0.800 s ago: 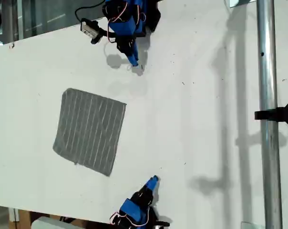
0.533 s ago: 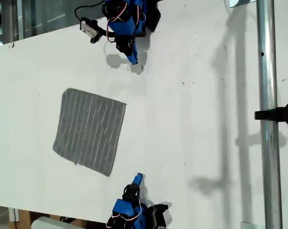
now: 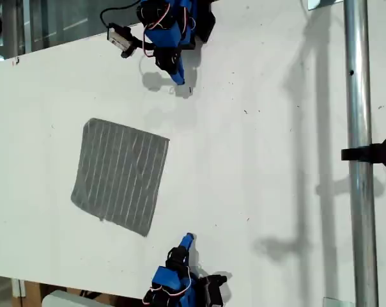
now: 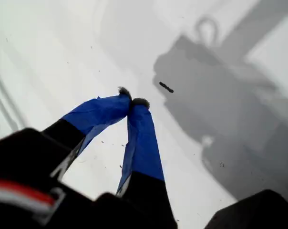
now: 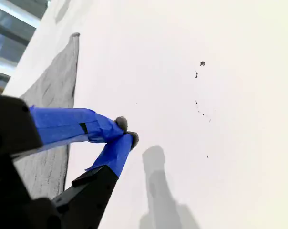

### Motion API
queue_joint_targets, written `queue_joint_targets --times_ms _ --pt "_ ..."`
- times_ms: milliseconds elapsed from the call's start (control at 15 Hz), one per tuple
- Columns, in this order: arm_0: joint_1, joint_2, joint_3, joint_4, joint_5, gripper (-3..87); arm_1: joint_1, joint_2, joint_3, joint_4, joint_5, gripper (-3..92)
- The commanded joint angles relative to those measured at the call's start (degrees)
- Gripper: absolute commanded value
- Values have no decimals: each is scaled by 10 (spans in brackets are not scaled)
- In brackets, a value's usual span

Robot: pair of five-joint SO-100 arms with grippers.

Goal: Grasp corners of a towel and fold twice.

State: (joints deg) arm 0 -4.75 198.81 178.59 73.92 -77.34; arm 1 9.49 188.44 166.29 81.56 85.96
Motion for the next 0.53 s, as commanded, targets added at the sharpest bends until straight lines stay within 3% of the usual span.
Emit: queue_joint_targets --times_ms 0,467 --pt "-1 1 1 -2 -5 -15 7 2 -7 24 -8 -2" --pt "4 1 1 0 -10 -28 15 2 -8 21 -11 -2"
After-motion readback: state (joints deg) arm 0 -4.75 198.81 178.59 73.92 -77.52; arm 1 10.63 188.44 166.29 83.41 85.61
